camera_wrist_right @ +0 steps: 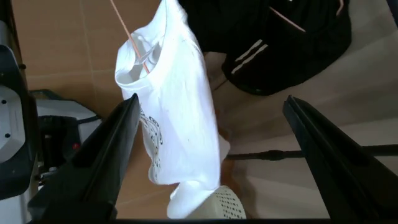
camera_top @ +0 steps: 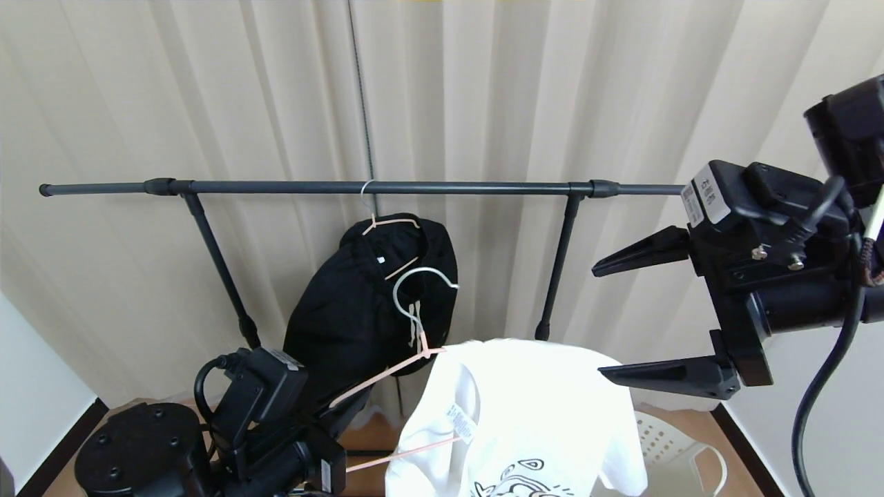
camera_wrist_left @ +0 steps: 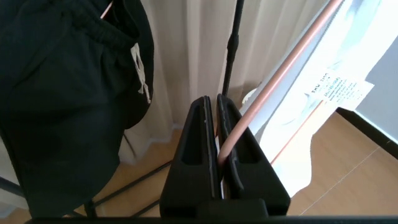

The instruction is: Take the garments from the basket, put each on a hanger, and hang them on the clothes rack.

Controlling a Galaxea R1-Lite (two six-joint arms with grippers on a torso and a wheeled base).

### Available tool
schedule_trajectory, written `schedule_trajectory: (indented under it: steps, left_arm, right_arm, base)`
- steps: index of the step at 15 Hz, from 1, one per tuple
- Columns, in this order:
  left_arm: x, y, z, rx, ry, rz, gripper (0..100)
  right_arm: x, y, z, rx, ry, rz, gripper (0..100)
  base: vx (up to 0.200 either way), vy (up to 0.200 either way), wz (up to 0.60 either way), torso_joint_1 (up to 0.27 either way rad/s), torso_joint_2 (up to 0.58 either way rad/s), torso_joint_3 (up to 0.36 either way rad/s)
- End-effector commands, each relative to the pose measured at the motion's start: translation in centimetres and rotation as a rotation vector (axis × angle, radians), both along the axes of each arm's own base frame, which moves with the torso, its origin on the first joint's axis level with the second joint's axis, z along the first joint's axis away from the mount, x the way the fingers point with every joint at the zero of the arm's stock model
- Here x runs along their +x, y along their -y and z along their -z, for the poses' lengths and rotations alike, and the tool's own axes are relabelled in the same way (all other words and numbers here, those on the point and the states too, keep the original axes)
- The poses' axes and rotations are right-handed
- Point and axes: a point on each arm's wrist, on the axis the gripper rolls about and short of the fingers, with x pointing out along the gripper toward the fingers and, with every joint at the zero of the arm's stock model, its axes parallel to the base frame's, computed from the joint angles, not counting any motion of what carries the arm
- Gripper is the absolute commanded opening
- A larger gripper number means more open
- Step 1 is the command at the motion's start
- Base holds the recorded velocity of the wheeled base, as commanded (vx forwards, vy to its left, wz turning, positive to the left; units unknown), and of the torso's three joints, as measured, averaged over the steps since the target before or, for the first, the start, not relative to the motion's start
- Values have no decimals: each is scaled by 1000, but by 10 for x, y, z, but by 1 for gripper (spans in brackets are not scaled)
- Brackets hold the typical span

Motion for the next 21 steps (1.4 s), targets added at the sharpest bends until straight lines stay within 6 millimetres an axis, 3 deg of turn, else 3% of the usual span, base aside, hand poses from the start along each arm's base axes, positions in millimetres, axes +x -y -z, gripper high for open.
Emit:
schedule_trajectory:
  steps: [1,6,13,21]
  left_arm:
    - [-2,-1,-1,-1,3,1,0]
    - [-10,2,-4,7,24,40,0]
    - [-12,4,-5,9,27,56,0]
    - [-12,5,-5,9,31,59,0]
  right_arm:
    - [28,-10,5,-42,-77,-25,100]
    - [51,-43,43,-89,-233,-113,100]
    - [59,-71,55,-90,-269,-185,100]
    - [62,-84,68,-108,-307,-201,100]
  base:
    - [0,0,0,0,0,0]
    - [0,0,0,0,0,0]
    - [0,0,0,0,0,0]
    - [0,0,0,0,0,0]
